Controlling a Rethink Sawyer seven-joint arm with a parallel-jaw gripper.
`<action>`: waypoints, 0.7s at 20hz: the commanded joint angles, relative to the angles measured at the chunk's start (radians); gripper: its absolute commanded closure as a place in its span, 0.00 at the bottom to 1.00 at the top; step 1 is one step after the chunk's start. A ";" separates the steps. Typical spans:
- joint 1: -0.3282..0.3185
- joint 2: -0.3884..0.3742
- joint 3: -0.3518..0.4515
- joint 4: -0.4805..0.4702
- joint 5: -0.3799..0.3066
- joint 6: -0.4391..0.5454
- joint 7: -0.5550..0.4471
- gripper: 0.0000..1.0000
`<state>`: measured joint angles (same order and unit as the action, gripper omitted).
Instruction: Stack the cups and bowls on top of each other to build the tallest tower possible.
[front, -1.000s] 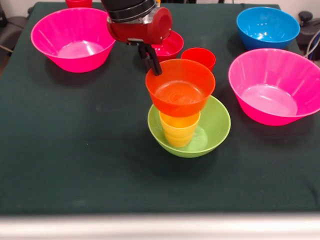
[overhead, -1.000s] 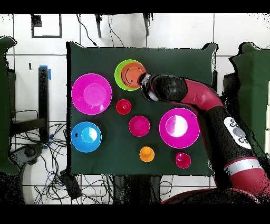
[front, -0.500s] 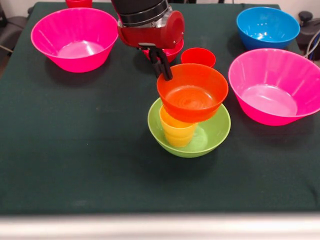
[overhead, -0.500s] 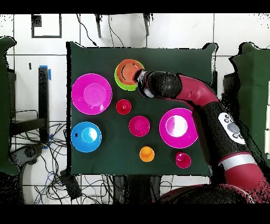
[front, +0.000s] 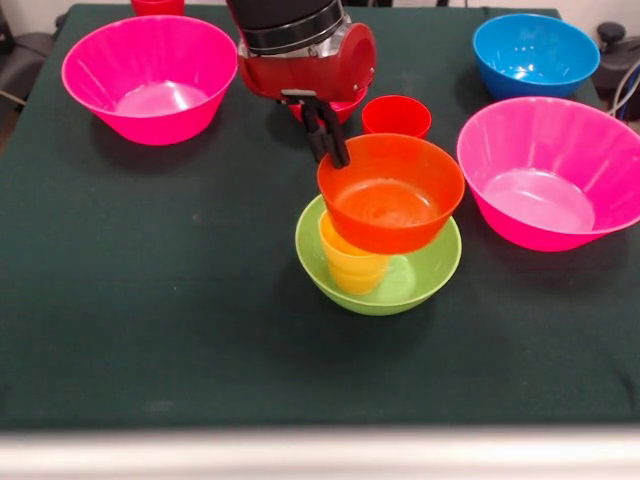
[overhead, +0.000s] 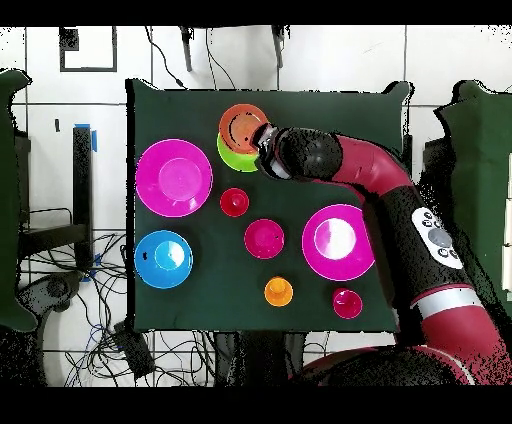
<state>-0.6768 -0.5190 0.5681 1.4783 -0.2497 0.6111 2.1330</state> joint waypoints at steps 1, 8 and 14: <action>0.005 0.015 -0.008 -0.047 -0.054 0.086 -0.132 1.00; -0.009 0.012 -0.007 -0.036 -0.059 0.085 -0.141 1.00; -0.006 0.006 -0.007 -0.027 -0.055 0.088 -0.133 1.00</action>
<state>-0.6855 -0.5240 0.5681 1.4767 -0.2511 0.6113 2.1330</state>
